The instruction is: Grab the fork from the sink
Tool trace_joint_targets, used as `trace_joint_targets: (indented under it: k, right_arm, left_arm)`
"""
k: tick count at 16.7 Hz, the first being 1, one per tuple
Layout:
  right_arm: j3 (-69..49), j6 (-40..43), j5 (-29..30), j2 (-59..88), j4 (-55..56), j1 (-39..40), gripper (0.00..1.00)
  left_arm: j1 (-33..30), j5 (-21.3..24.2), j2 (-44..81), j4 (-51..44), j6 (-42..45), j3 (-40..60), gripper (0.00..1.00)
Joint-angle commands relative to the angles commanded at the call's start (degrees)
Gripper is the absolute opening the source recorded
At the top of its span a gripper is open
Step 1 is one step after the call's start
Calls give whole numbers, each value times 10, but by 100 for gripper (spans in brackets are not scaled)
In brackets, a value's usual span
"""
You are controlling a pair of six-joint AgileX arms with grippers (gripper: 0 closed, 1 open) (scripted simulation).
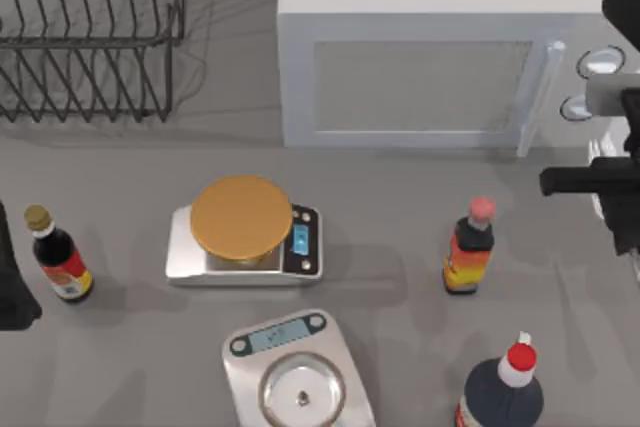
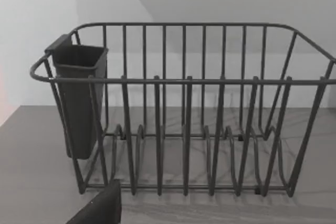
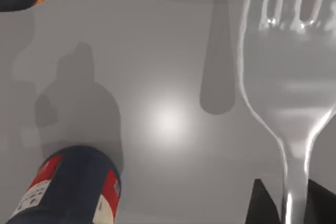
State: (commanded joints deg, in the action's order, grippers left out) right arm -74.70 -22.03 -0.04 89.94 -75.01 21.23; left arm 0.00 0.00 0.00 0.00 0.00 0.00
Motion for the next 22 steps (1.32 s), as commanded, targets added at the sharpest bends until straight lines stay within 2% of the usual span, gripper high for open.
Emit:
trace_joint_targets:
  k: [8, 14, 22]
  right_arm:
    - [168, -3, 0, 38, 213, 4, 0]
    - [185, -3, 0, 43, 231, 5, 0]
    - [185, -3, 0, 43, 231, 5, 60]
  left_arm:
    - [0, 0, 0, 0, 0, 0, 100]
    - [0, 0, 0, 0, 0, 0, 100]
    - [0, 0, 0, 0, 0, 0, 100]
